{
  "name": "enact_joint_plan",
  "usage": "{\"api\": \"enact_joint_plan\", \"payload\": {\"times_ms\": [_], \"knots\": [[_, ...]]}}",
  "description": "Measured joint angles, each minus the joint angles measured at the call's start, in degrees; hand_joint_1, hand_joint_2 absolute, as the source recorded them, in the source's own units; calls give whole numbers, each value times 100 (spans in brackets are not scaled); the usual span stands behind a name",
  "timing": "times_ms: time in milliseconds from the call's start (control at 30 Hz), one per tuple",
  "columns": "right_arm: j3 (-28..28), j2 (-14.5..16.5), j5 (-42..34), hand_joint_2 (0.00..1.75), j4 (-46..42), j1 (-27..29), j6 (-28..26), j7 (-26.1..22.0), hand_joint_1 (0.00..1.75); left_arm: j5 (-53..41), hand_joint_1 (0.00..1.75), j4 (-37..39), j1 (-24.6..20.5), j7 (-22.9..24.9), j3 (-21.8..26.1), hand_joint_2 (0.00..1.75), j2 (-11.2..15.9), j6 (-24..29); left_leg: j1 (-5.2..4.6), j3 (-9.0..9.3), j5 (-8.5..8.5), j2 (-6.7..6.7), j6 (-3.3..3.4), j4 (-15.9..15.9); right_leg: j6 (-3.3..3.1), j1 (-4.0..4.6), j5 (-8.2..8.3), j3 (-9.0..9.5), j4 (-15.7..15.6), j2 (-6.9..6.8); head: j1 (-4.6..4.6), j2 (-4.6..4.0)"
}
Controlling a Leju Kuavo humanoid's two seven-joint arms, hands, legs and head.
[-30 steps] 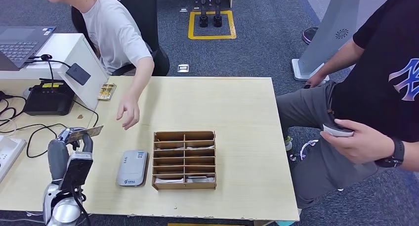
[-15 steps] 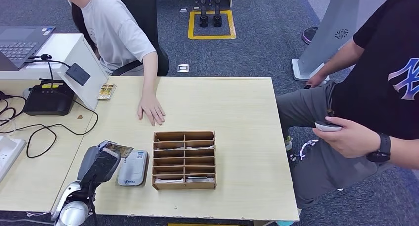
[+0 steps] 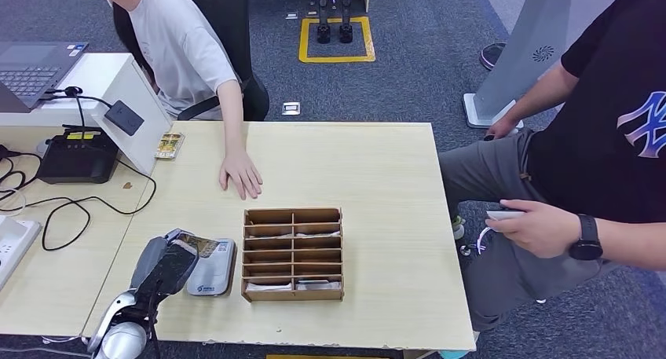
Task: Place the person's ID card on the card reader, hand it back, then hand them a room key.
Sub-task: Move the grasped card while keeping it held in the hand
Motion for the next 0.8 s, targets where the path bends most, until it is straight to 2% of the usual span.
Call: {"api": "enact_joint_plan", "payload": {"times_ms": [333,667,800], "knots": [[0,0,43,175,-1,0,19,31,0,-326,175,52,11,219,-90,175,39,-79,0,0,0,0,0,0,0,0,0,0,0,0,1,-1],[0,16,174,175,-5,-30,108,89,0,-1661,175,513,-110,873,-408,175,145,62,-1,10,0,-2,0,0,0,0,0,14,0,-4,1,0],[0,21,197,175,-21,-52,131,121,0,-1830,175,806,-218,914,-500,175,146,138,-2,23,0,-2,0,-1,0,0,-1,28,0,-5,1,-1]]}}
